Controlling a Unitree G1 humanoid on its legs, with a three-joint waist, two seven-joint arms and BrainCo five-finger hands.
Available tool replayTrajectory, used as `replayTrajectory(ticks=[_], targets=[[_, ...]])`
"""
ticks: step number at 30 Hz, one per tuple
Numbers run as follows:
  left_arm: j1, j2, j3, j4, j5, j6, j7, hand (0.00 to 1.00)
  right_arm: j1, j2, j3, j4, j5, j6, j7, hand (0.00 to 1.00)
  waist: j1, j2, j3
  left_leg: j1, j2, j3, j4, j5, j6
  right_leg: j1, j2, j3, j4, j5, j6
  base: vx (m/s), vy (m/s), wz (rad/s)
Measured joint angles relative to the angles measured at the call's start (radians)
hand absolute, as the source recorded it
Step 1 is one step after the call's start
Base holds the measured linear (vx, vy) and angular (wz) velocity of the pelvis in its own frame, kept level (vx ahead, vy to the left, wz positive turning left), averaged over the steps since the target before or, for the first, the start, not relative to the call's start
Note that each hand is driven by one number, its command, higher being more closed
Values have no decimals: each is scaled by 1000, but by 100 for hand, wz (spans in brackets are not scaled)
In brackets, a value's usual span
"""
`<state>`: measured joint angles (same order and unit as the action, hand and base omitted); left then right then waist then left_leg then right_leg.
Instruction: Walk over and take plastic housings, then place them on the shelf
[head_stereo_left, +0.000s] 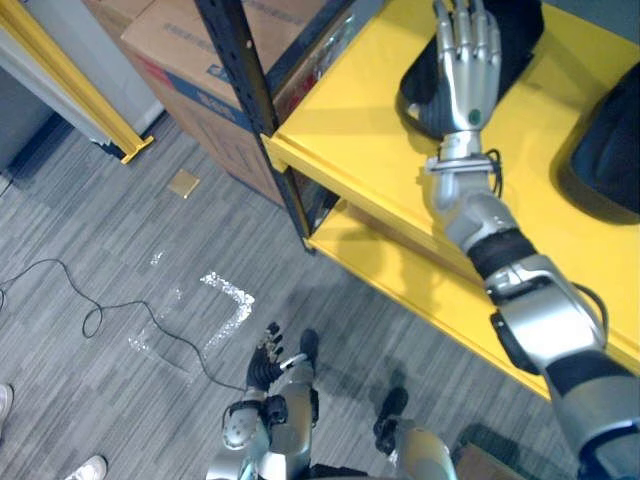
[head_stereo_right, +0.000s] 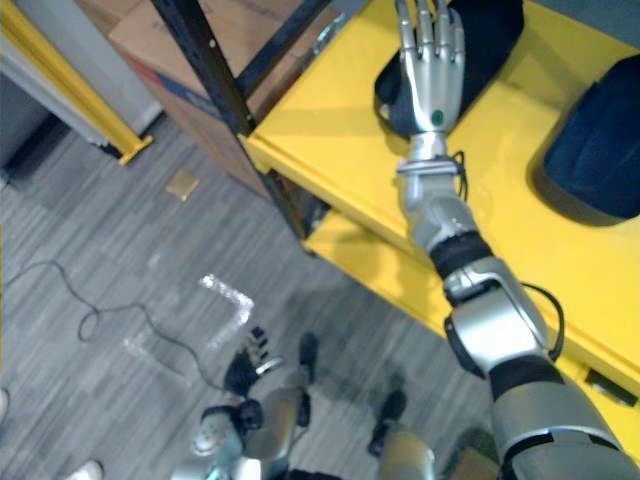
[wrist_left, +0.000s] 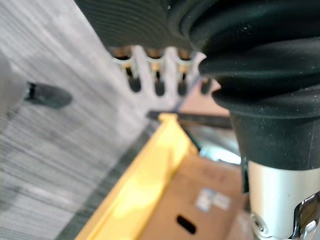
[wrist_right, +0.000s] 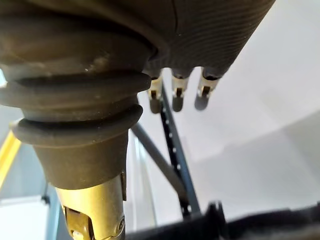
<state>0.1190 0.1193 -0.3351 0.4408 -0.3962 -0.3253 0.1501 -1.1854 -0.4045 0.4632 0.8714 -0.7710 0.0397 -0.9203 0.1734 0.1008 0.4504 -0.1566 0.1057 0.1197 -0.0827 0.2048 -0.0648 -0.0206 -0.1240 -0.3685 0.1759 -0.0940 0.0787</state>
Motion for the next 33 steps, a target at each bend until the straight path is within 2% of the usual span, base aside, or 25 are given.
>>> replayTrajectory(ticks=[3, 7, 9, 11, 13, 14, 16, 17, 19, 20, 21, 24, 25, 28, 29, 31, 33], targets=[[0, -1, 0, 0, 0, 0, -6, 0, 1, 1, -36, -71, 11, -41, -24, 0, -1, 0, 0, 12, 6, 8, 0, 0, 0, 2, 3, 14, 2, -1, -1, 8, -32, -13], [1, -3, 0, 0, 1, 0, -15, 0, 31, 2, -136, -267, 55, -113, -41, 0, -21, 0, 0, 26, 10, 28, 0, 0, 0, 6, 4, 26, 6, -1, -1, -11, -11, -12], [1, -3, 1, 0, 3, -1, -16, 0, 119, 5, -178, -414, 90, -178, -36, 0, -28, 0, 0, 47, 12, 47, -1, -1, 0, 14, 4, 46, 6, 1, 1, -8, -4, -25], [2, -3, 1, 1, 3, -1, -16, 0, 198, 9, -181, -508, 113, -212, -17, 0, -39, -1, -1, 57, 14, 53, -1, -3, -1, 21, 6, 51, 3, 1, 2, -13, -11, -15], [3, -2, 5, 11, 12, -1, -17, 0, 339, 38, -177, -658, 214, -259, 77, 0, -59, -3, -2, 63, 20, 63, -5, -7, -5, 21, 13, 69, -10, 3, 4, -32, -7, -19], [6, -2, 6, 15, 14, -1, -17, 0, 376, 50, -172, -687, 239, -261, 102, 0, -62, -5, -3, 67, 23, 77, -5, -10, -5, 23, 15, 74, -17, 6, 5, -21, -6, -33], [32, -1, 9, 26, 23, -5, -21, 0, 552, 90, -159, -824, 356, -259, 184, 0, -82, -28, -15, 84, 31, 102, -5, -21, -9, 37, 24, 97, -50, 24, 5, 26, -10, -34], [37, 0, 9, 34, 23, -5, -21, 0, 605, 96, -160, -860, 388, -257, 202, 0, -83, -38, -21, 90, 31, 111, -5, -24, -8, 43, 24, 103, -60, 29, 6, 75, -18, -31], [68, 1, 10, 61, 28, -6, -20, 0, 814, 130, -180, -960, 481, -241, 258, 0, -109, -82, -63, 110, 32, 141, -6, -41, -14, 61, 28, 133, -92, 43, 9, 124, -16, -36], [76, 1, 11, 68, 37, -6, -17, 0, 866, 137, -194, -977, 509, -234, 274, 0, -116, -94, -77, 113, 32, 151, -6, -44, -14, 61, 28, 143, -99, 45, 9, 112, -11, -43], [85, 3, 12, 87, 54, -6, -13, 0, 974, 153, -245, -985, 555, -230, 297, 0, -131, -114, -104, 122, 33, 168, -6, -53, -17, 62, 28, 160, -105, 46, 10, 83, -12, -34], [91, -3, 41, 142, 63, 2, 0, 0, 1213, 206, -435, -962, 643, -203, 284, 0, -165, -127, -161, 145, 24, 198, -6, -70, -21, 68, 24, 188, -117, 48, 13, 108, 1, -33], [98, -9, 80, 165, 63, 7, 3, 0, 1283, 234, -513, -935, 665, -200, 258, 0, -188, -123, -171, 166, 24, 217, -6, -78, -23, 80, 22, 206, -119, 48, 14, 85, -2, -49], [109, -11, 176, 222, 61, 33, 14, 0, 1399, 290, -661, -825, 776, -241, 231, 0, -224, -101, -217, 193, 26, 256, -6, -92, -29, 82, 23, 241, -123, 48, 15, 71, -12, -42], [108, -11, 218, 249, 60, 39, 27, 0, 1434, 301, -703, -754, 802, -248, 225, 0, -244, -90, -224, 214, 28, 270, -6, -97, -32, 96, 25, 250, -127, 48, 15, 55, -16, -42], [99, -9, 267, 299, 50, 46, 33, 0, 1466, 313, -739, -631, 860, -276, 238, 0, -252, -77, -235, 238, 34, 286, -6, -105, -38, 110, 33, 267, -130, 48, 15, 12, -21, -30], [85, -10, 319, 377, 41, 56, 40, 0, 1471, 335, -761, -458, 884, -283, 272, 0, -258, -73, -253, 252, 44, 301, -6, -109, -43, 117, 37, 274, -133, 48, 14, -17, -19, -20]])
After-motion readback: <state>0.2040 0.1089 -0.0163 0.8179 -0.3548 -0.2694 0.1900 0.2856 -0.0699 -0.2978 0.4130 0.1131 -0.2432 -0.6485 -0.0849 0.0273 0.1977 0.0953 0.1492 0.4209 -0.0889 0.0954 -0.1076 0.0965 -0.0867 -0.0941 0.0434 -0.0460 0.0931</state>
